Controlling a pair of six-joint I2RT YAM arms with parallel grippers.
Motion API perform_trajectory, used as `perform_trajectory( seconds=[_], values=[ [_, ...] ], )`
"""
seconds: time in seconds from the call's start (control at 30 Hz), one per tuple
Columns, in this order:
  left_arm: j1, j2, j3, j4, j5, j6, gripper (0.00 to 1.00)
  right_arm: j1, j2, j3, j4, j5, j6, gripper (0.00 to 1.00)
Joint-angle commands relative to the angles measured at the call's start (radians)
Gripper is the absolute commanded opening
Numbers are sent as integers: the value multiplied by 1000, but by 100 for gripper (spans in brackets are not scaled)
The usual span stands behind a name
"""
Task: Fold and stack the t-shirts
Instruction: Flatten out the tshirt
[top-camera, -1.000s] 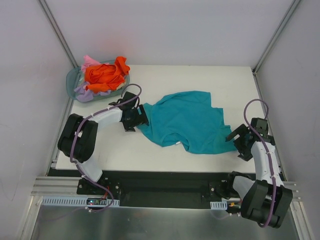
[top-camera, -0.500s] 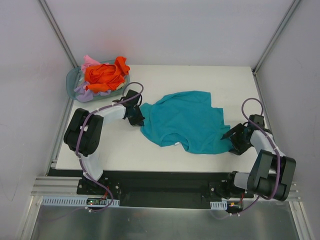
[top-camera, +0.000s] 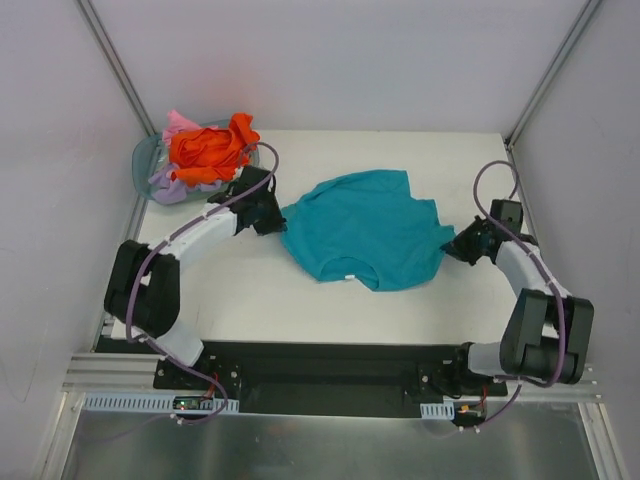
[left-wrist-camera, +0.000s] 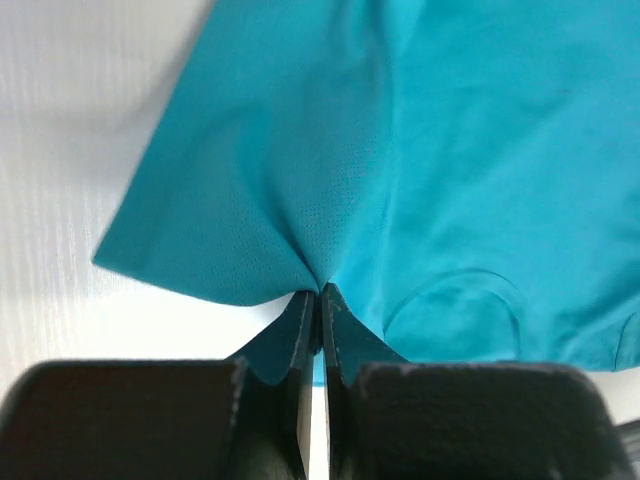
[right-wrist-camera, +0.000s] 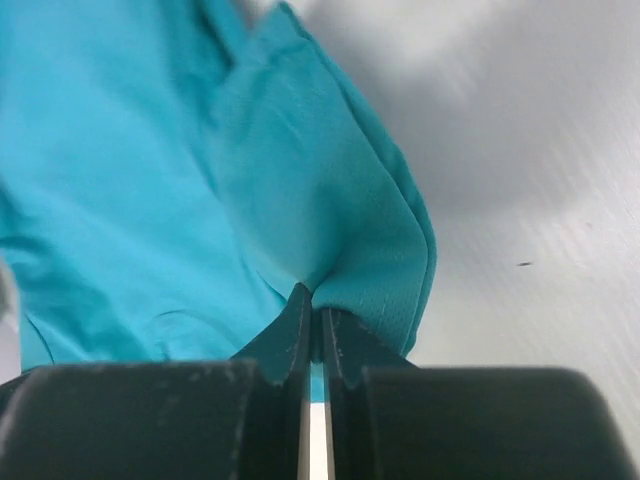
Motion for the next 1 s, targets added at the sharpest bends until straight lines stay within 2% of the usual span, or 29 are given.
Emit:
perform_trajectory(
  seconds=[0.0, 0.13, 0.3, 0.43, 0.6, 0.73, 0.87, 0.93, 0.97],
  values=[
    [3, -233, 95, 8, -35, 65, 0, 7, -260, 152, -36, -14, -58, 1],
    [3, -389, 179, 11, -55, 98, 0, 8, -440, 321, -155, -102, -118, 1],
    [3, -555, 310, 25, -43, 143, 0, 8, -616, 508, -194, -56, -129, 1],
    [3, -623, 449, 26, -20, 212, 0, 8, -627, 755, -243, -59, -163, 1],
    [3, -659, 508, 26, -92, 253, 0, 8, -537, 913, -364, -100, -174, 1],
    [3, -649, 448, 26, -157, 247, 0, 8, -492, 849, -424, -132, -174, 1],
    [3, -595, 313, 26, -177, 195, 0, 8, -508, 629, -415, -123, -178, 1],
    [3, -540, 215, 28, -183, 146, 0, 8, -514, 472, -396, -59, -186, 1],
    [3, -519, 183, 28, -175, 134, 0, 8, -512, 405, -384, -36, -186, 6]
  ],
)
